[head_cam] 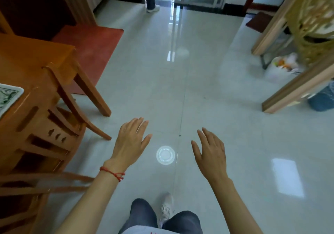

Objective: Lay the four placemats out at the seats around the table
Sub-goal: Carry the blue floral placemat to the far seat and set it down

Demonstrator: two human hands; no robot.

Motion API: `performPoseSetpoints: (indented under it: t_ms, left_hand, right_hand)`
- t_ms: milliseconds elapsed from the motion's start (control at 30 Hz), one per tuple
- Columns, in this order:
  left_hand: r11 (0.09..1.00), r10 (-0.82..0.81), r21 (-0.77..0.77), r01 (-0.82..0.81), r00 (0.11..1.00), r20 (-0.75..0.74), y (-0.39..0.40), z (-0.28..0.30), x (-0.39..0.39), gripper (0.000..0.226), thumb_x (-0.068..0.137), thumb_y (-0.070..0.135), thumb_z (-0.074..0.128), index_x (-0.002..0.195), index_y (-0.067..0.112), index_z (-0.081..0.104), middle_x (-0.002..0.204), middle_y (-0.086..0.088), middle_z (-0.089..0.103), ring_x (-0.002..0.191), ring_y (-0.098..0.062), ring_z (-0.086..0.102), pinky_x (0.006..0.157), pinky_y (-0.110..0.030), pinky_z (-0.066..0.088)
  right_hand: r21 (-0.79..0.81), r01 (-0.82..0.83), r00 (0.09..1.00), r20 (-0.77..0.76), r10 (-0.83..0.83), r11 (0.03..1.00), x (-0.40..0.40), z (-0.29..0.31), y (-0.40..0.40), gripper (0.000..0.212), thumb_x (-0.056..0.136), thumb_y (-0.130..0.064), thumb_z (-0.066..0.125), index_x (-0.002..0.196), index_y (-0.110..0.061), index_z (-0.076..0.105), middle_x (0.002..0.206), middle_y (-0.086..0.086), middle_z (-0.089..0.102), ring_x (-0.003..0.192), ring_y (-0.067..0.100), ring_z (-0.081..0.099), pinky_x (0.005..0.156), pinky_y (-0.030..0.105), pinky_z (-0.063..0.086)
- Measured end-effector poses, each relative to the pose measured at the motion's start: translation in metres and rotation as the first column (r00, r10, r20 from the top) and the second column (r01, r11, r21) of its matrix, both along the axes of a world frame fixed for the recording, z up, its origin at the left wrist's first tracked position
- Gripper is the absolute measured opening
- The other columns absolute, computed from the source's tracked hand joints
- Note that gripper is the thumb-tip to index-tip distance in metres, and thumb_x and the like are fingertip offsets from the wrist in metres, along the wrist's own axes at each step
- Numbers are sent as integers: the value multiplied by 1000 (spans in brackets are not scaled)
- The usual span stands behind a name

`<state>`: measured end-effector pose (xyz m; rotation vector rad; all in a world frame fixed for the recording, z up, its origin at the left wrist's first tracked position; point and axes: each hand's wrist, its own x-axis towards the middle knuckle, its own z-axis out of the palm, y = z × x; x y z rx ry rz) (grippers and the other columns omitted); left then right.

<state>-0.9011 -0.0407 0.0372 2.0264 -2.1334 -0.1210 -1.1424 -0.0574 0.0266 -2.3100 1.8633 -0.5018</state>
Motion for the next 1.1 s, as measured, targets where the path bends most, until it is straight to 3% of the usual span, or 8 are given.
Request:
performPoseSetpoints:
  t_ms: [333,633,900,1100]
  left_hand:
    - [998,-62,26,62,998,-13,-105,-14,3,65,98,45,17,115,0,61,115,-19,64,106,-35,62,88,-47,49]
    - [998,-45,52,45,999,-3,-251,-16,50,69,98,46,12,114,1,62,114,-17,65,105,-34,62,88,-46,48]
    - [999,-31,44,30,1000,4,-371,-10,72,68,98,46,13,114,1,61,115,-17,64,106,-34,62,88,-46,48]
    - [999,16,41,-16,1000,-1,-467,-20,78,68,98,46,12,113,1,61,115,-18,64,105,-34,62,88,-45,49]
  right_hand:
    - [24,54,999,-6,-54,998,-2,-5,-96,65,96,-49,14,116,-8,61,119,12,63,107,30,61,90,41,47]
    - [-24,54,998,23,-53,998,42,-3,-247,46,88,-37,39,115,-7,61,119,12,63,106,30,61,90,41,46]
    - [-25,41,999,-1,-41,999,63,-3,-365,56,95,-45,23,116,-9,61,119,11,63,106,29,61,90,39,47]
    - [-9,-17,1000,-24,17,1000,67,-11,-477,48,90,-39,35,114,-8,62,117,11,64,105,29,62,89,40,47]
